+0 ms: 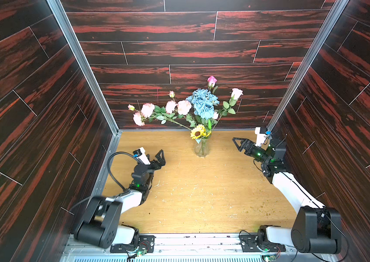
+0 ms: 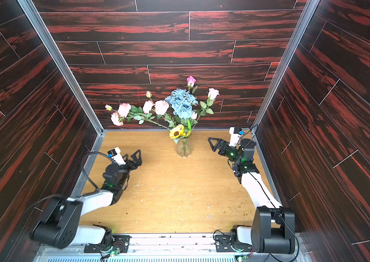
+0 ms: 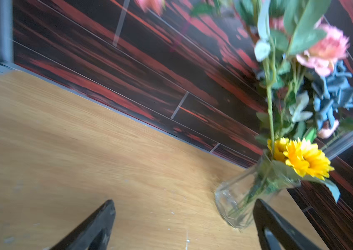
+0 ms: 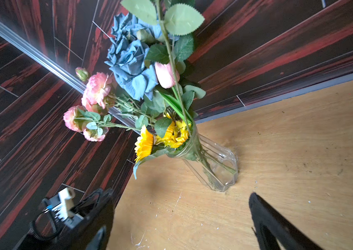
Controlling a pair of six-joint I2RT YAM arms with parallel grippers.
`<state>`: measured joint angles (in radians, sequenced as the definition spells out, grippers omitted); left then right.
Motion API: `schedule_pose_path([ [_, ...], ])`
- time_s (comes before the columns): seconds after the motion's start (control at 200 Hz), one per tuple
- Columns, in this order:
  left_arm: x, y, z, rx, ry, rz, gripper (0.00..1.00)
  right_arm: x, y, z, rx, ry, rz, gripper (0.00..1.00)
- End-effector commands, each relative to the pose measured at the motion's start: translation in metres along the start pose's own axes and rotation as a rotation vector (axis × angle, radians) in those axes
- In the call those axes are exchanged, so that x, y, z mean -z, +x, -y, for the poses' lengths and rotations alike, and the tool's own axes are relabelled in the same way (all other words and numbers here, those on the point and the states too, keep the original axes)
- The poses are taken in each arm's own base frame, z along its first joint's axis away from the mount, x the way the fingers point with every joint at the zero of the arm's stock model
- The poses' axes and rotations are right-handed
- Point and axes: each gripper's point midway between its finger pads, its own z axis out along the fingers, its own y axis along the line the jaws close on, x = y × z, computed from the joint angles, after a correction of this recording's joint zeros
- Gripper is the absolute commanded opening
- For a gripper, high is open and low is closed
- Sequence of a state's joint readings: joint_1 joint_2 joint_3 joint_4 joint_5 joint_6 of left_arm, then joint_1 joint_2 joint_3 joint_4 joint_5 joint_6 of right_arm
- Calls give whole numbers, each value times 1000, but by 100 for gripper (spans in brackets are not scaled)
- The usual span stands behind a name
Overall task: Pick out pink flowers from the vase
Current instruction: Pick up the flower from the vase.
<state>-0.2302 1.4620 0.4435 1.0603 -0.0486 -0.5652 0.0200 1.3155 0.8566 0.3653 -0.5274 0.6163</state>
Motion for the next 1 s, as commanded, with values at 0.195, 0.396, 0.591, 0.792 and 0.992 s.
schedule_pose_path([
  [0.195, -58, -20, 54, 29, 188, 122, 91, -2, 4, 0, 59, 14, -4, 98],
  [0.396, -100, 9, 81, 10, 374, 76, 100, -5, 21, 2, 70, 31, -41, 98],
  [0.591, -122, 6, 98, -3, 409, 115, 100, -4, 21, -4, 85, 30, -46, 98],
  [0.792, -137, -6, 119, 57, 489, 129, 96, -7, 23, -2, 80, 37, -54, 98],
  [0.992, -154, -13, 118, 133, 476, 158, 94, -12, 28, 5, 56, 42, -80, 98],
])
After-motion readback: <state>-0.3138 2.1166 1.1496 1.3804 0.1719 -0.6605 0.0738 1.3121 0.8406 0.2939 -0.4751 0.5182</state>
